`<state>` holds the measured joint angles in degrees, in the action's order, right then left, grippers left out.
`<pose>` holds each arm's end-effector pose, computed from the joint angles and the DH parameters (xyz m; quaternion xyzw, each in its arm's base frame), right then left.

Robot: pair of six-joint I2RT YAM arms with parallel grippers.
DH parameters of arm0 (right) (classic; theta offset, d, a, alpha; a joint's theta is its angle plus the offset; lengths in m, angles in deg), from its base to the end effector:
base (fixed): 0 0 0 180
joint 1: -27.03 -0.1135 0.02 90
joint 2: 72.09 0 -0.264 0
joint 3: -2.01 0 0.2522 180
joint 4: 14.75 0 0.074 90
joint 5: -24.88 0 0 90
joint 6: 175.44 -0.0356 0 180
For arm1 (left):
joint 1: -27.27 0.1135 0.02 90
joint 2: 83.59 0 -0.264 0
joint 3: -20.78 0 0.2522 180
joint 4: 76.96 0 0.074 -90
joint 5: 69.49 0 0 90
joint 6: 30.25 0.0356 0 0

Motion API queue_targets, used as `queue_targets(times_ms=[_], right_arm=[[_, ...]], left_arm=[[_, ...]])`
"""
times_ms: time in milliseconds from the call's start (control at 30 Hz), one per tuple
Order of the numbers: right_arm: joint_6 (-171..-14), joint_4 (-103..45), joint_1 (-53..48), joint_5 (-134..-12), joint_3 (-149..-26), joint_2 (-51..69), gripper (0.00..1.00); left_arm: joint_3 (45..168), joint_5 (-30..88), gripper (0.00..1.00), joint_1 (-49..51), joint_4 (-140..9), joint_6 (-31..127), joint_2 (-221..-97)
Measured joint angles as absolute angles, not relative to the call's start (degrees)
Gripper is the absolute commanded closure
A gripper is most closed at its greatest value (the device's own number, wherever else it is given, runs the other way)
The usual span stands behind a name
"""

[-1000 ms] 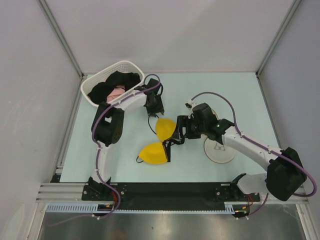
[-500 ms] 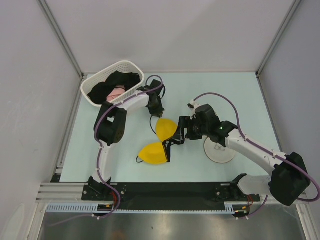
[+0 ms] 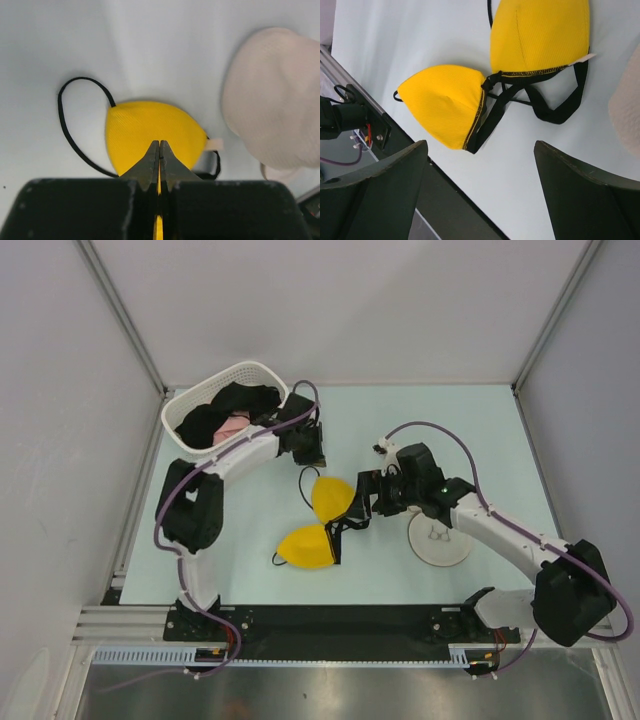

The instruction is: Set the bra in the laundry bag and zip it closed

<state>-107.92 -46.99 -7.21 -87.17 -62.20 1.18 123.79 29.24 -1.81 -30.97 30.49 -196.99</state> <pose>0.2185 0.1649 0.2560 -0.1700 0.8814 0.3456 0.2734 0.3761 -0.2154 0.2194 0.0205 0.9545 -0.2042 0.2163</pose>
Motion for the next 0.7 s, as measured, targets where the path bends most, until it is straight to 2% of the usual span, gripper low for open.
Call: queue_targets(times_ms=[67,200,300,367,433,533,600,700], right_arm=[[-106.2,-46.4,-6.5,-88.1,-62.2,2.1,0.06],[-104.8,-46.2,-5.5,-89.5,-63.5,4.8,0.07],[-105.1,-46.0,-5.1,-89.6,-64.5,5.9,0.07],[-105.4,-45.7,-5.0,-89.6,-64.7,6.0,0.07],[-106.0,-45.4,-4.8,-89.6,-64.7,6.0,0.07],[-106.7,-45.3,-4.8,-89.6,-64.6,5.6,0.07],[-107.0,-45.3,-4.8,-89.6,-64.4,4.8,0.07],[-107.5,-45.3,-4.8,-89.6,-63.9,3.2,0.07]], left_arm=[[121.3,30.4,1.00,-1.8,-32.4,31.2,-192.6],[120.3,31.0,0.61,-1.8,-33.7,31.7,-188.4],[122.5,29.5,0.45,-1.6,-31.6,31.5,-190.5],[124.2,28.2,0.41,-1.6,-30.5,31.2,-193.5],[125.1,26.7,0.41,-1.6,-29.5,31.0,-196.1],[126.5,24.0,0.43,-1.6,-28.0,30.2,-200.0],[127.7,22.5,0.50,-1.6,-27.3,29.7,-201.9],[130.5,20.0,0.51,-1.6,-26.2,29.0,-204.6]])
